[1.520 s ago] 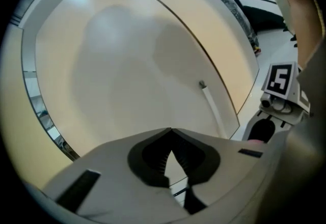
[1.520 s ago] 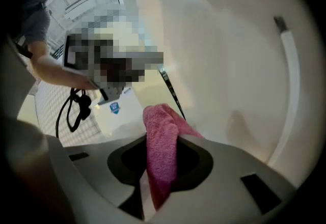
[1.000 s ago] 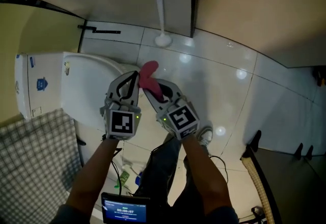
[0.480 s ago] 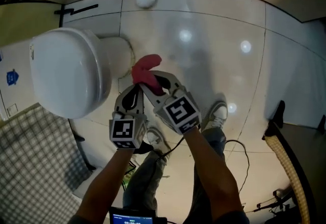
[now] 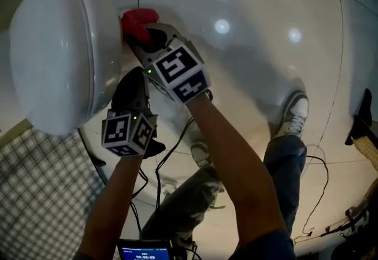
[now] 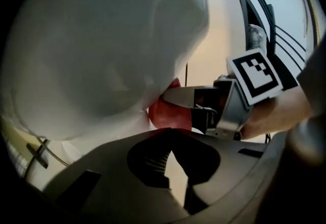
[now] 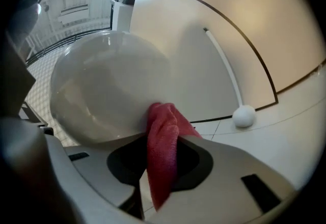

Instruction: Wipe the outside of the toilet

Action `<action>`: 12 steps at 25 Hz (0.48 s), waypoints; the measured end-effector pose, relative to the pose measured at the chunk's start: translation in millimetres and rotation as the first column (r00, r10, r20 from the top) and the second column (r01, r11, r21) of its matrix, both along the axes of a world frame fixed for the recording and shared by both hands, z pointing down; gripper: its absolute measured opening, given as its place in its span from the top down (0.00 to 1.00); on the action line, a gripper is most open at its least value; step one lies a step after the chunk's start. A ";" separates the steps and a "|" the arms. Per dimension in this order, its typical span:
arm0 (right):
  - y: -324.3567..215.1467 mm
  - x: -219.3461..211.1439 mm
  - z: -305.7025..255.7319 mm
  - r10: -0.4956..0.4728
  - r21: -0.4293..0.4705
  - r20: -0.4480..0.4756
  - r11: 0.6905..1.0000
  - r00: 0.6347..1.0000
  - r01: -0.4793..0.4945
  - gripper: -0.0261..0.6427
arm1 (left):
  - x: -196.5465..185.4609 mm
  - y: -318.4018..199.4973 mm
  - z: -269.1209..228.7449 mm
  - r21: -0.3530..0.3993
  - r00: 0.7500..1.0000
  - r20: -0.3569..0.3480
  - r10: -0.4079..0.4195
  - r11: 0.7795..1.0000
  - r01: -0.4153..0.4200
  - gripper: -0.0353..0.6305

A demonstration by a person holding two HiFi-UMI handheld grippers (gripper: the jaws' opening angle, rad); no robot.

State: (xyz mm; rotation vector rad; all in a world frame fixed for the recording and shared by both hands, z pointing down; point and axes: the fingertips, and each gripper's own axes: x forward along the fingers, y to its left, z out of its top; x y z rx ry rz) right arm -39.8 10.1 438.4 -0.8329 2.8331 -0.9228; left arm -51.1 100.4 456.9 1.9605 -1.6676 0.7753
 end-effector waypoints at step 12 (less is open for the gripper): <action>138.6 -18.5 4.2 0.018 -0.228 0.067 0.974 0.998 -0.003 0.83 | -34.8 74.3 0.6 -0.126 1.000 0.024 -0.011 0.992 0.014 0.92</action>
